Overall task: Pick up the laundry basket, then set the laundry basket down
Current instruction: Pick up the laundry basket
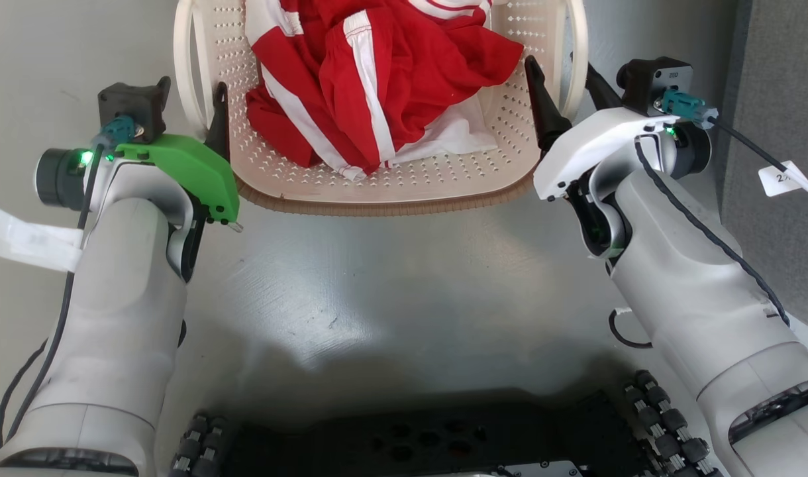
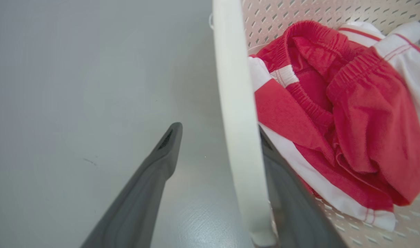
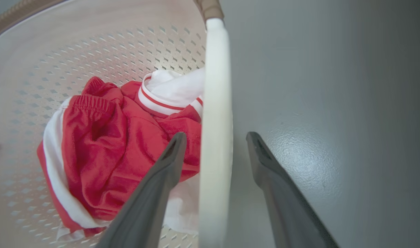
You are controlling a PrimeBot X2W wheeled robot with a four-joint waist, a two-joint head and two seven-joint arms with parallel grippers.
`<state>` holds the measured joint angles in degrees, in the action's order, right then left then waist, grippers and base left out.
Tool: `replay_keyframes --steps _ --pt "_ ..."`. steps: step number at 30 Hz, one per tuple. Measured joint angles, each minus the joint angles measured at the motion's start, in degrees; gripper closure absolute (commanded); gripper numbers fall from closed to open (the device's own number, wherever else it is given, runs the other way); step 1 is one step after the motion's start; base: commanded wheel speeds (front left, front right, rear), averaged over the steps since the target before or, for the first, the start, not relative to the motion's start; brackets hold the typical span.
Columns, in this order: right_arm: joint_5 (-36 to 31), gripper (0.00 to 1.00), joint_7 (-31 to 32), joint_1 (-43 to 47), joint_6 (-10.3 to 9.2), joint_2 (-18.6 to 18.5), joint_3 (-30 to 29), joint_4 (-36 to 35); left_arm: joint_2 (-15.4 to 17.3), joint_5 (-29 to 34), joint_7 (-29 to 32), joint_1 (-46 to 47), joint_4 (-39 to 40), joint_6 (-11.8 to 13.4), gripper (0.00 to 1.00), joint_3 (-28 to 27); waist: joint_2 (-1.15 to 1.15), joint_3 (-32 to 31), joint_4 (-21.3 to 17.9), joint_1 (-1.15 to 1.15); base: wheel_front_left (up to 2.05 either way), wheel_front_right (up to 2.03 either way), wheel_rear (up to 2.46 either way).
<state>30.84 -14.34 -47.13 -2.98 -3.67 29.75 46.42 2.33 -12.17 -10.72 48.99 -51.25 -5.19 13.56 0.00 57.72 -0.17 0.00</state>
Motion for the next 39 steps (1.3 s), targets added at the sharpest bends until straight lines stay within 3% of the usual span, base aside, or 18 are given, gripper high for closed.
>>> replay_keyframes --steps 1,2,3,4,20,39 --pt "0.29 0.57 0.00 -0.09 -0.03 -0.03 0.25 0.29 -0.02 0.01 0.00 0.22 -0.23 -0.27 0.21 0.15 0.00 0.10 0.03 0.00 0.00 0.00 0.00" --pt "0.55 0.65 0.00 -0.24 -0.09 -0.02 0.48 0.57 -0.03 0.01 0.00 0.42 -0.40 -0.34 0.53 0.35 0.00 0.19 0.05 0.00 0.00 0.00 0.00" --pt "0.70 0.88 0.00 -0.49 -0.09 -0.03 0.70 0.85 -0.08 0.01 0.00 0.63 -0.59 -0.35 0.81 0.57 0.00 0.27 0.08 0.00 0.00 0.00 0.00" --pt "0.86 1.00 0.00 -0.74 -0.09 -0.03 0.96 1.09 -0.13 0.01 0.00 0.89 -0.88 -0.37 1.00 0.88 0.00 0.34 0.11 0.00 0.00 0.00 0.00" --pt "4.05 1.00 -0.07 -2.01 -0.04 0.51 3.85 5.78 -1.72 -0.40 -1.96 2.07 -5.44 -1.07 1.00 2.02 0.00 -2.32 0.14 0.00 0.00 0.00 0.00" --pt "7.76 1.00 -0.05 0.59 1.46 1.55 6.32 10.65 -2.72 -2.23 -3.05 -0.98 -11.34 -1.85 1.00 1.80 0.00 -13.09 -0.53 0.00 0.00 0.00 0.00"
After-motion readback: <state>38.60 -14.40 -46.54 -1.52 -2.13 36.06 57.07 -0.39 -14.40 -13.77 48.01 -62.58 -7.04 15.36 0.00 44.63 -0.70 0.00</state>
